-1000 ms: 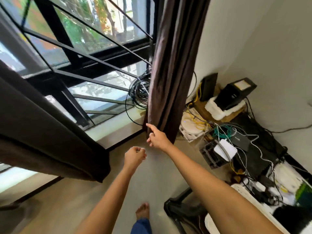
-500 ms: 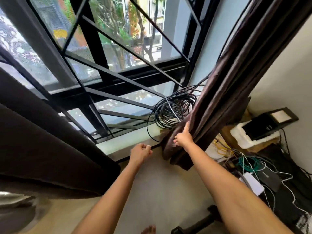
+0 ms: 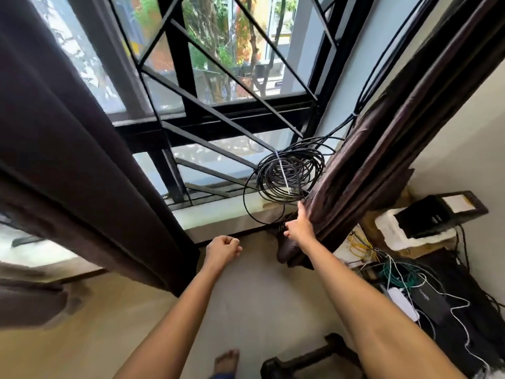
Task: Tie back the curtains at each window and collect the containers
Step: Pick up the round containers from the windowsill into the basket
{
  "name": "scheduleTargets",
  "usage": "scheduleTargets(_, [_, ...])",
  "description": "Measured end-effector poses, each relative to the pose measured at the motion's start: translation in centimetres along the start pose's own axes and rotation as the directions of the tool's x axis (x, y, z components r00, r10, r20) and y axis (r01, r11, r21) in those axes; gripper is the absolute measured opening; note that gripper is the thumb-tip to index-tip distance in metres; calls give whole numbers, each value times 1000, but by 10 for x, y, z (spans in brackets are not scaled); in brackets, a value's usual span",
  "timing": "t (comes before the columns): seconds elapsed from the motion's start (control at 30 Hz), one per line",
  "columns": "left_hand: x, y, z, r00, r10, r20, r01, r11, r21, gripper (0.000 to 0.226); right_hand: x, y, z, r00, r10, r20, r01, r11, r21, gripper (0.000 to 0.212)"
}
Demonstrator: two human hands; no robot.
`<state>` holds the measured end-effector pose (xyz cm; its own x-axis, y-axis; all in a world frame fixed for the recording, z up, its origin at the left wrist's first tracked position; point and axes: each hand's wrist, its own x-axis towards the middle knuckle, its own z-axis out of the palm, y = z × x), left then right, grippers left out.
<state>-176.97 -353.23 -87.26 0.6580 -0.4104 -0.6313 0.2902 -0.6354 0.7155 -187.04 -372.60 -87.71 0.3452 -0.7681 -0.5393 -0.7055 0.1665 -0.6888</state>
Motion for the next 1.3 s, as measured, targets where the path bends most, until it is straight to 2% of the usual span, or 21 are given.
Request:
scheduleTargets(0.1, [-23, -19, -14, 999, -1, -51, -1, 999, -46, 18, -42, -8, 15, 987, -130, 100, 138, 987, -83, 76])
scheduleTargets(0.3, [-70, -41, -51, 984, -22, -179, 1, 993, -115, 18, -110, -22, 52, 924, -241, 296, 290, 948, -135, 69])
scheduleTargets(0.63, [-126, -86, -134, 940, -107, -324, 8, 957, -291, 13, -213, -43, 133, 819, -352, 453, 414, 909, -43, 43])
scheduleTargets(0.87, [-135, -106, -216, 919, -136, -371, -5, 935, -355, 14, -264, -76, 199, 750, -340, 568, 418, 909, -8, 34])
scheduleTargets(0.93, [-133, -108, -241, 916, -128, -381, -17, 935, -355, 14, -274, -90, 222, 730, -350, 587, 430, 903, 4, 37])
scheduleTargets(1.07, [-122, -109, -287, 920, -91, -380, -25, 957, -289, 14, -289, -122, 267, 716, -339, 610, 417, 909, 16, 60])
scheduleTargets(1.17, [-109, -107, -314, 926, -68, -372, -41, 960, -278, 16, -289, -142, 302, 676, -367, 639, 489, 872, -17, 76])
scheduleTargets(1.23, [-100, -105, -329, 934, -62, -352, -46, 956, -291, 14, -282, -156, 323, 676, -386, 627, 541, 838, -67, 85])
scheduleTargets(1.3, [-91, -105, -340, 943, -61, -327, -41, 954, -297, 14, -278, -175, 331, 689, -409, 598, 539, 841, -46, 91])
